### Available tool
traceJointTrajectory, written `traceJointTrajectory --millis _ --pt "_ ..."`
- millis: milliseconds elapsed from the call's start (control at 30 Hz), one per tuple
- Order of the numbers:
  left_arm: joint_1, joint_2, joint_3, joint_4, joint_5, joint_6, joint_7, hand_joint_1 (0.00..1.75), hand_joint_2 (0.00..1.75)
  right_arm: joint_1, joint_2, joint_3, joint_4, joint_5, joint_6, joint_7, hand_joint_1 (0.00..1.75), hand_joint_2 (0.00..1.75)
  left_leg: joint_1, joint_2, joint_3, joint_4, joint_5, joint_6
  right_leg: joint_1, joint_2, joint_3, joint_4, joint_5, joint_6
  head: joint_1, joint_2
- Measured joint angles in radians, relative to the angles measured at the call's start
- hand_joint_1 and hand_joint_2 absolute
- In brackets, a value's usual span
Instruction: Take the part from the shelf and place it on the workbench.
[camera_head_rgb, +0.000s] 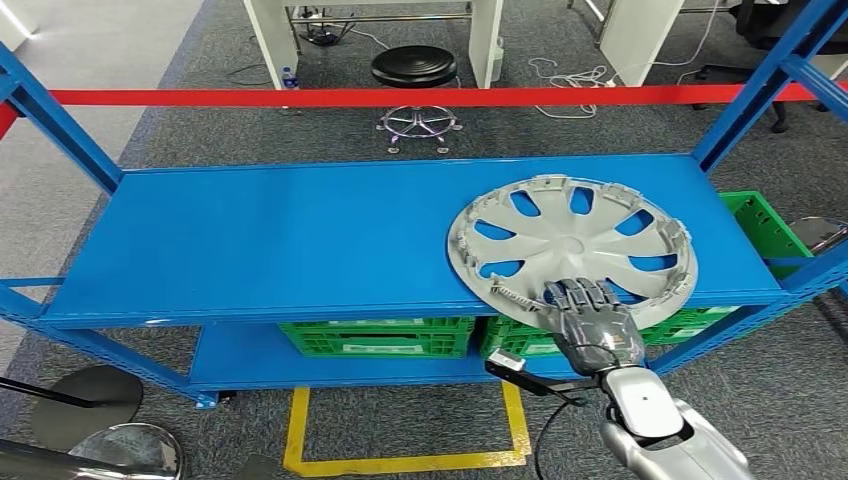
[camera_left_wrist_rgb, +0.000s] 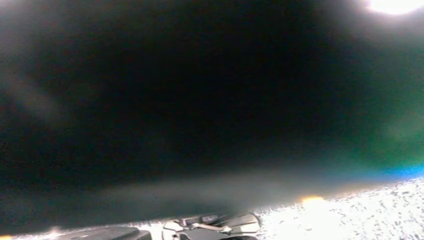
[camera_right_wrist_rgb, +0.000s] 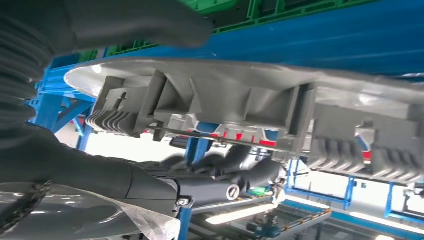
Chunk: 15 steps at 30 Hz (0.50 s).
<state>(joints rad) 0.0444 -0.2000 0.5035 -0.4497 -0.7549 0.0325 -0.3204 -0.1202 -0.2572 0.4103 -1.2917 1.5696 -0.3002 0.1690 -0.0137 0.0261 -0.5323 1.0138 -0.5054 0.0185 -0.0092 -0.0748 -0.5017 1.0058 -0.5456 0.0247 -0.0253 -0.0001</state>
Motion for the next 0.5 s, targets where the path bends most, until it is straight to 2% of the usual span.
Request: traceJointTrajectory --millis 200,500 --pt "-0.004 -0.003 0.011 0.000 -0.016 0.003 -0.003 0.00 0.00 -0.002 0.002 0.002 0.000 0.001 -0.019 0.032 1.72 1.75 0.000 0.000 0.000 0.000 0.000 0.000 0.000 0.000 0.000 0.000 0.000 0.000 0.000 0.000" --pt "-0.009 -0.007 0.014 0.000 -0.036 0.006 -0.028 0.00 0.00 -0.030 0.002 0.006 0.001 0.002 -0.029 0.051 1.75 1.75 0.000 0.000 0.000 0.000 0.000 0.000 0.000 0.000 0.000 0.000 0.000 0.000 0.000 0.000"
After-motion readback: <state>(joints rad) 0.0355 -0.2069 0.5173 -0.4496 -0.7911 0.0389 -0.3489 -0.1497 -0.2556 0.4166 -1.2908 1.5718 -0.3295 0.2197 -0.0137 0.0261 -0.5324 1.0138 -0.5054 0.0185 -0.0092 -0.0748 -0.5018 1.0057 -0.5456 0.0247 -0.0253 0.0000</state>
